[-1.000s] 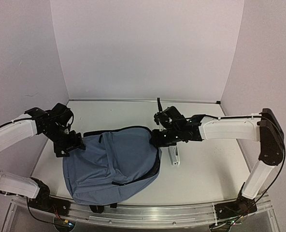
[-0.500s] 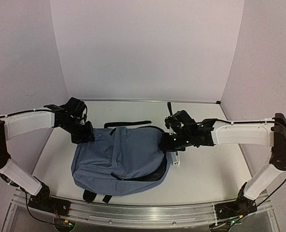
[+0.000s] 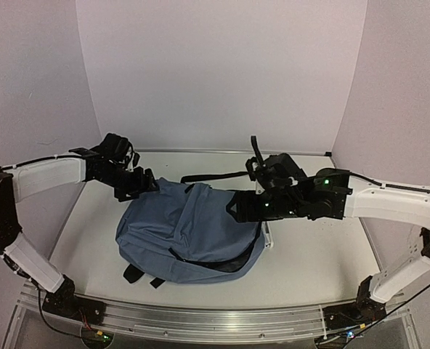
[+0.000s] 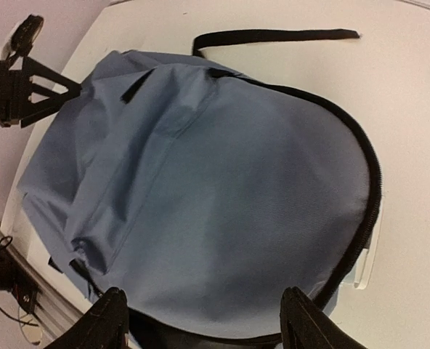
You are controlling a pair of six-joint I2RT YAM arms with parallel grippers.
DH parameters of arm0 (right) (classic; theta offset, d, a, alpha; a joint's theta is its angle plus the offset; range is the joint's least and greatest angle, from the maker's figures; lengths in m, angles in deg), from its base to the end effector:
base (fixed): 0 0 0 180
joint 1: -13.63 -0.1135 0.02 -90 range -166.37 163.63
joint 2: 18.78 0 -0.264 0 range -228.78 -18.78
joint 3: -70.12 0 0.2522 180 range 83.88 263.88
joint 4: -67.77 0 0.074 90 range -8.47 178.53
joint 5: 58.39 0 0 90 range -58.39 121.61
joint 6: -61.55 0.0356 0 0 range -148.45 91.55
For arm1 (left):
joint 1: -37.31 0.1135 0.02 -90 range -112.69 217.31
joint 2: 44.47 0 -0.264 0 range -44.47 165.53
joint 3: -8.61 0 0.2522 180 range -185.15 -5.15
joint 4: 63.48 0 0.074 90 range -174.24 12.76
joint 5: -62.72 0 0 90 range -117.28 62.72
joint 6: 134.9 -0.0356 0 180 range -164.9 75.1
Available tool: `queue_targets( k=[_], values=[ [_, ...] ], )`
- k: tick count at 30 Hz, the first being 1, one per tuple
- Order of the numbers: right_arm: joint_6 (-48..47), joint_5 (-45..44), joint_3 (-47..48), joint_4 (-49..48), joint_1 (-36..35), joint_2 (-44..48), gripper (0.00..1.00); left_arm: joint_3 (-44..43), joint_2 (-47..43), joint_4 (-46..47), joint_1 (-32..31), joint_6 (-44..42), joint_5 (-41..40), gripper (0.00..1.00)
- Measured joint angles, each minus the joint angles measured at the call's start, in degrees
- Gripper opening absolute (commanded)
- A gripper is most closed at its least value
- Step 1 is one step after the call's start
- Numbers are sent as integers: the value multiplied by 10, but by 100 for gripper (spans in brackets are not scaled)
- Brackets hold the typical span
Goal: Pack the student bag
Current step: Adjust the student bag at the center of the board, then zip the student bag at the center of the board.
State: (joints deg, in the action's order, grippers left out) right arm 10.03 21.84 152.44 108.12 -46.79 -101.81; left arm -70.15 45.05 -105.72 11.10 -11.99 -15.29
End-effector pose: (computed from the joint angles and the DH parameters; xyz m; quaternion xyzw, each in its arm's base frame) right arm 0.1644 0.2774 0.3008 -0.1379 0.8970 0.2632 0.3272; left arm 0.2937 -0.1528 0.2435 -0.0220 0.9435 -0.2418 0.2256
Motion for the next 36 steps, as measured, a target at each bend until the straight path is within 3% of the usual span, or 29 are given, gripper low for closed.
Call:
queue_targets(
  k=[5, 10, 17, 32, 36],
  values=[
    [-10, -7, 58, 9, -62, -35, 63, 58, -108, -33, 1, 6, 14, 93],
    [-9, -10, 114, 7, -113, -128, 60, 123, -161, -50, 1, 25, 75, 92],
    [-10, -11, 188, 13, -161, -251, 58, 176, -209, -67, 0, 43, 106, 80],
    [-10, -46, 288, 24, -177, -361, 44, 200, -220, -63, 2, 48, 120, 53],
    [-10, -65, 306, 38, -178, -385, 41, 204, -217, -58, 3, 50, 125, 41]
  ],
)
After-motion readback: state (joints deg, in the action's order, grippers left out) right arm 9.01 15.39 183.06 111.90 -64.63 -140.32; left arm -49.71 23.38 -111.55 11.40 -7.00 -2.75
